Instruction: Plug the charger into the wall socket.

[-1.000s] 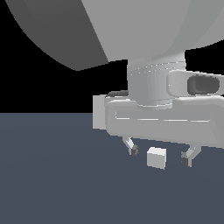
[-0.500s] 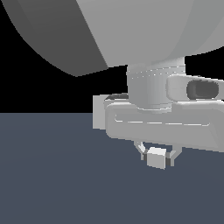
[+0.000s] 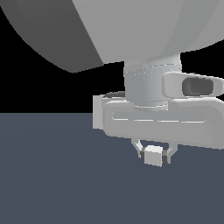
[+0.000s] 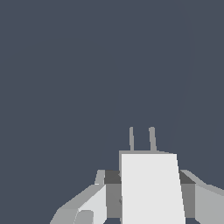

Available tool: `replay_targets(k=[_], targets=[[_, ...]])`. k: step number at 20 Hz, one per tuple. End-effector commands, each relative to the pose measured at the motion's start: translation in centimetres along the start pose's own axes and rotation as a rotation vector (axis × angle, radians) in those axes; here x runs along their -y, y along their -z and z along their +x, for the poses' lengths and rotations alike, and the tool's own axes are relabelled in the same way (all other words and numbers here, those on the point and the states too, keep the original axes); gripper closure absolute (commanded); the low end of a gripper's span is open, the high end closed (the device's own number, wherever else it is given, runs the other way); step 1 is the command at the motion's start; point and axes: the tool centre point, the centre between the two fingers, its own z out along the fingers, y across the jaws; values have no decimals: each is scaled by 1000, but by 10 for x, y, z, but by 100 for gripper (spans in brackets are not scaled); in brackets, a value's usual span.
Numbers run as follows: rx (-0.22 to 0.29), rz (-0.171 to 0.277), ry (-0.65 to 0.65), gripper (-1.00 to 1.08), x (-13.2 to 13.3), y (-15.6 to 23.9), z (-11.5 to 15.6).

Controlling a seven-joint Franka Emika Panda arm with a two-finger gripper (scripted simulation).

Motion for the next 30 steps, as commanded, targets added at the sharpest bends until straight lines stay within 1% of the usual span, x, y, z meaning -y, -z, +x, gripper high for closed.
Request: replay_targets(k=[1,6,13,18,23,30], targets=[[-1,3,7,108,7,5,0],[0,9,30,108,32,23,-1],[-1,22,77,108,81,59,-4],[-1,27,103,108,107,78,-6],[-1,30,116,108,121,88,-6],[-1,31,118,108,122,89,-6]])
